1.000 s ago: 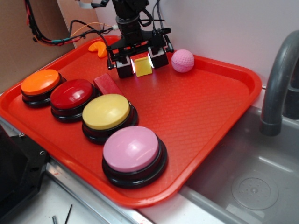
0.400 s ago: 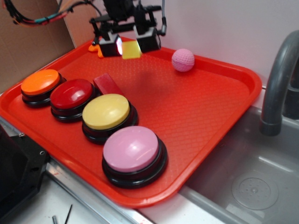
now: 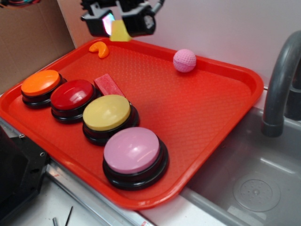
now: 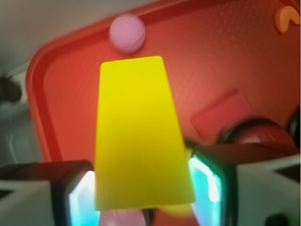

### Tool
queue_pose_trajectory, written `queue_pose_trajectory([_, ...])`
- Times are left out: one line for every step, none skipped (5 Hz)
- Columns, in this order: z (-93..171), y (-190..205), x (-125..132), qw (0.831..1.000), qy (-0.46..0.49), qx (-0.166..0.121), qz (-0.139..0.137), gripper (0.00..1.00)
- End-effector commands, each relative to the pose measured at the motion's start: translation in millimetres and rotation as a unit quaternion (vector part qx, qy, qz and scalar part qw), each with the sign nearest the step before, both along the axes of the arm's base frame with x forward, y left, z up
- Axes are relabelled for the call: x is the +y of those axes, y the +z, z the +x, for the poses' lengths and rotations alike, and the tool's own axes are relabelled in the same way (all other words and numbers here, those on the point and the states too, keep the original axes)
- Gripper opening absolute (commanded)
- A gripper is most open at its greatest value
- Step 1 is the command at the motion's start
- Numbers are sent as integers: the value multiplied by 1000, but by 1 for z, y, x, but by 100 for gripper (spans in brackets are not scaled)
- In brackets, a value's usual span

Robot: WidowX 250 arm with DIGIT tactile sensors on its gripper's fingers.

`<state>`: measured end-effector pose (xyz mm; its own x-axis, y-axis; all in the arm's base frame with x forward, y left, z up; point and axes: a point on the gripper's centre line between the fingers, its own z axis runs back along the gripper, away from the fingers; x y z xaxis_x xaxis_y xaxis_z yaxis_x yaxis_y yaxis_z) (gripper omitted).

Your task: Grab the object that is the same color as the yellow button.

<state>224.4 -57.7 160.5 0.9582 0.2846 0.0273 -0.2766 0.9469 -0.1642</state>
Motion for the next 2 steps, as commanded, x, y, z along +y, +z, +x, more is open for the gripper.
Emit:
queue_pose_trajectory([-16,48,3,998,-10,-65,6,0])
queue_pose_trajectory([-5,46,3,994,42,-94,30,0])
